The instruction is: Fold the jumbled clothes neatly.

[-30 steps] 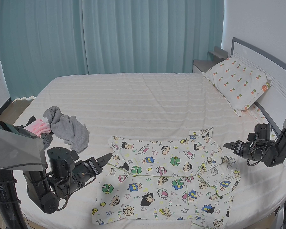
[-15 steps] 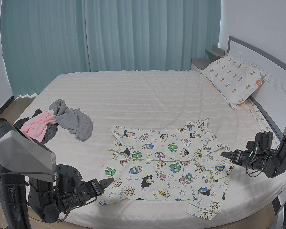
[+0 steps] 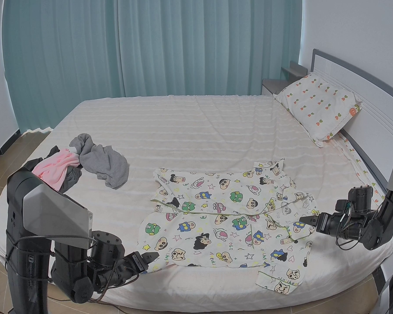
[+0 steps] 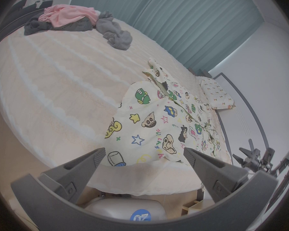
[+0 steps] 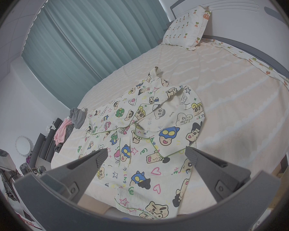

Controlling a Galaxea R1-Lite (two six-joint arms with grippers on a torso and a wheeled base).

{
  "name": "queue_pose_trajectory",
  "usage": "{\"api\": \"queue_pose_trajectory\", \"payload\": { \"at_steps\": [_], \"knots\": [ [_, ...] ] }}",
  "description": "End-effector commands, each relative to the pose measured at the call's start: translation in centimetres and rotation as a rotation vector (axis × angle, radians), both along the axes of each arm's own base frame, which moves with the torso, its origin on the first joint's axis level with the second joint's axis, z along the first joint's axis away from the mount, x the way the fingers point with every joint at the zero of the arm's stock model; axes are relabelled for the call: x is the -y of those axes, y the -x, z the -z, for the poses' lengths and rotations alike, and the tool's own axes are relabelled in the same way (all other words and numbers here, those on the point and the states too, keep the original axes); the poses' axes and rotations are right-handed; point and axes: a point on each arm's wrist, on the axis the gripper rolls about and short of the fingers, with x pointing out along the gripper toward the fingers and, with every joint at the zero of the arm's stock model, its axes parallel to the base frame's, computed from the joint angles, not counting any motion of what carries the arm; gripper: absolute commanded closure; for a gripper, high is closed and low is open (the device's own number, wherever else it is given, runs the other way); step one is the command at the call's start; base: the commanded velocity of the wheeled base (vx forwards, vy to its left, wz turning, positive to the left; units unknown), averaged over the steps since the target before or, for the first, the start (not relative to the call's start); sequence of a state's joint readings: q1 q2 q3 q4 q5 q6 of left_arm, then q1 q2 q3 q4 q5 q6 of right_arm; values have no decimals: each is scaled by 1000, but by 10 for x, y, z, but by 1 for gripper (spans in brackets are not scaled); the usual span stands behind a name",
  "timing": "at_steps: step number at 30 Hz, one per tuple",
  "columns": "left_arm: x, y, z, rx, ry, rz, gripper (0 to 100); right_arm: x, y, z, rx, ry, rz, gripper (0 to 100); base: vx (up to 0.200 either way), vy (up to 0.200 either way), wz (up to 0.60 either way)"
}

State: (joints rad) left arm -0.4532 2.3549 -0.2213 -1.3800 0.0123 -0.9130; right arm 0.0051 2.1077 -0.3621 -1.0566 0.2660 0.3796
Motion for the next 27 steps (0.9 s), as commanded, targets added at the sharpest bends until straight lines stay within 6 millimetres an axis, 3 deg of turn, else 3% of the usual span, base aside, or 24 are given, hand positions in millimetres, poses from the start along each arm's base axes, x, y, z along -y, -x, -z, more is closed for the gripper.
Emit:
{"api": "queue_pose_trajectory", "payload": {
  "at_steps": [1, 4, 8, 14, 23, 27],
  "knots": [
    [10, -17, -28, -30, 91, -88, 0, -1, 5, 3, -20, -2, -5, 0, 0, 0, 0],
    [6, -26, -27, -131, 0, -156, 0, -2, 6, 4, 1, -12, -20, 0, 0, 0, 0],
    [12, -27, -13, -75, -137, -157, 0, -3, 7, 7, 28, -21, -19, 0, 0, 0, 0],
    [24, -27, -5, 2, -135, -99, 0, -2, 8, 10, 48, -21, -15, 0, 0, 0, 0],
    [25, -27, 16, 5, -203, -59, 0, -2, 8, 10, 52, -21, -18, 0, 0, 0, 0],
    [25, -26, 16, 2, -219, -59, 0, -2, 8, 10, 51, -22, -17, 0, 0, 0, 0]
  ]
}}
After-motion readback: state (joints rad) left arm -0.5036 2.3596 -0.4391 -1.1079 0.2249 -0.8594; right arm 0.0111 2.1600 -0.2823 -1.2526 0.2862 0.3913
